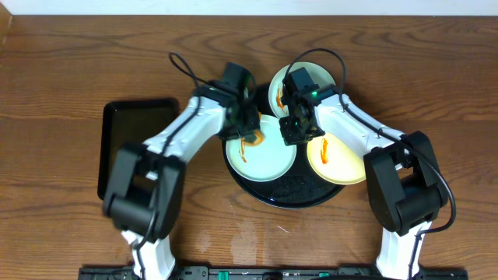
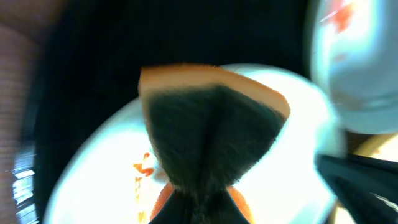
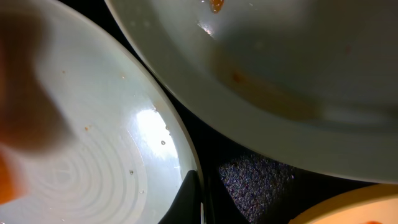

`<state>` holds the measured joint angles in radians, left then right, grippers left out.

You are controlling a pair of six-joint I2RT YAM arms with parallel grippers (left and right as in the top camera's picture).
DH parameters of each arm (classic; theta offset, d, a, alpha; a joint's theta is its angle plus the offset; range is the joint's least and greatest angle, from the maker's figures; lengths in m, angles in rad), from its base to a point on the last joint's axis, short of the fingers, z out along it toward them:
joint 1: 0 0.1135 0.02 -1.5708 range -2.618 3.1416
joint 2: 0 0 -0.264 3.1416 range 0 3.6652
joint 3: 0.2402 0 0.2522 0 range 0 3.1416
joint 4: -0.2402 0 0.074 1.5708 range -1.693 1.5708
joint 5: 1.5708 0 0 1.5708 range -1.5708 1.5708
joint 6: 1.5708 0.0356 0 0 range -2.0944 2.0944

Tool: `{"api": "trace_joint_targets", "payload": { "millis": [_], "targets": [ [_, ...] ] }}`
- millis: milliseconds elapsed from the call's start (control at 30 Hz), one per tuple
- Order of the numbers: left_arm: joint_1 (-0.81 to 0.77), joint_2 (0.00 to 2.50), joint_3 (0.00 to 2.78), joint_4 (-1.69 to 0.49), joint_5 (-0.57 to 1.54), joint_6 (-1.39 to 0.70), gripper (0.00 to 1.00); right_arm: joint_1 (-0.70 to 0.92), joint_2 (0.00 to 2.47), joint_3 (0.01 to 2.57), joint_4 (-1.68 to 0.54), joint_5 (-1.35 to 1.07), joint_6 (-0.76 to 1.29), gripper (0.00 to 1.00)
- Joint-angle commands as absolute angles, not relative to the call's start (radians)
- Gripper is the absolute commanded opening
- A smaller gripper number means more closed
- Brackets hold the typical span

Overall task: Clean dirty plates on tray and stack at the side
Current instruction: 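Scrub the held pale green plate with the sponge in the left gripper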

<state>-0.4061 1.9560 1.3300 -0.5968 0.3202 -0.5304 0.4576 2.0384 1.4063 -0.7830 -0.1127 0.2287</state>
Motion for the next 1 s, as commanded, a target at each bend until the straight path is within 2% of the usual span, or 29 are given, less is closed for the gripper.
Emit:
{"api": "trace_joint_targets", "payload": {
  "millis": [0, 200, 467, 633, 767, 967],
  "targets": [
    [-0.427, 2.010, 1.330, -0.592, 0.360, -0.562, 0.07, 0.461, 2.048, 1.402, -0.778, -0.106, 0.270, 0.01],
    [-0.455, 2.037, 1.330, -0.603, 0.338, -0.521, 0.07, 0.461, 2.048, 1.402, -0.774, -0.106, 0.270, 0.01],
    [-0.439, 2.030, 1.351, -0.758, 0.035, -0.540, 0.07, 0.458, 2.048, 1.402, -0.776, -0.106, 0.269, 0.01],
    [-0.435, 1.989, 1.412, -0.826, -0.043, -0.540, 0.08, 0.450, 2.048, 1.402, -0.776, -0.106, 0.269, 0.01],
    [-0.435, 1.940, 1.419, -0.817, -0.015, -0.557, 0.07, 0.445, 2.048, 1.402, -0.781, -0.106, 0.269, 0.01],
    [-0.440, 1.943, 1.407, -0.777, 0.223, -0.563, 0.07, 0.447, 2.048, 1.402, -0.781, -0.126, 0.282, 0.01]
  ]
}}
